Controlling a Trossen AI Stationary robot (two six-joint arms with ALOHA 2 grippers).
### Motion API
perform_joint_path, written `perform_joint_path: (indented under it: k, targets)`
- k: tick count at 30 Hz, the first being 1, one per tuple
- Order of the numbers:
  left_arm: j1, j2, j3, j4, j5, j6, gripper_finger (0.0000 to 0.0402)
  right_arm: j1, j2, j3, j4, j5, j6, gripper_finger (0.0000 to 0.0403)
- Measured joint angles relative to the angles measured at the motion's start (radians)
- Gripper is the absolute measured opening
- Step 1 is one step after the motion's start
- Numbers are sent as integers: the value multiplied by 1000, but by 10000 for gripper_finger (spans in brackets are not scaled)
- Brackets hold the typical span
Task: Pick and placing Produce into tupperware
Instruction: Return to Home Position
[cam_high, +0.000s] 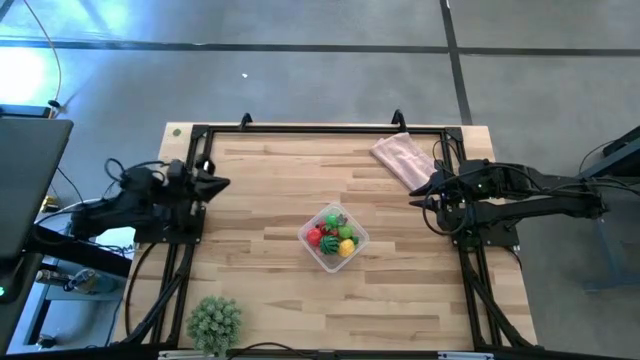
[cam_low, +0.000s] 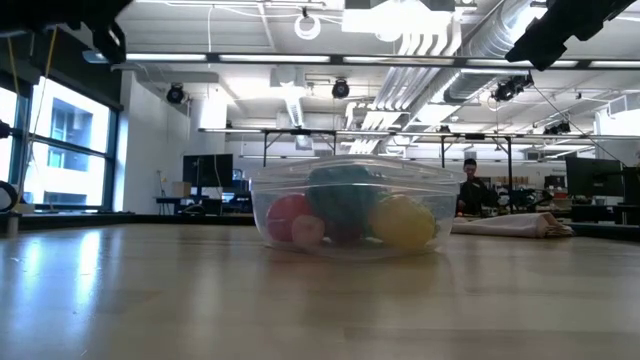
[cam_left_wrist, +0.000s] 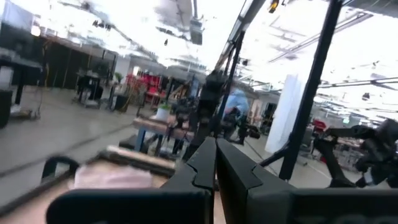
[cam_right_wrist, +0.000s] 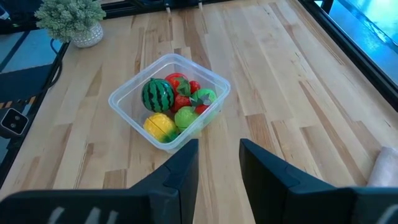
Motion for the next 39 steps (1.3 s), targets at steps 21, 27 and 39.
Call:
perform_joint_path:
  k: [21,27,39]
  targets:
    - [0,0,-253,112,-113,-119,1,0,0,0,0,0,0,105]
    - [0,0,-253,-14,-113,-119,4,0,0,0,0,0,0,105]
    - [0,4,-254,-17,-98,-119,8,0,0,0,0,0,0,105]
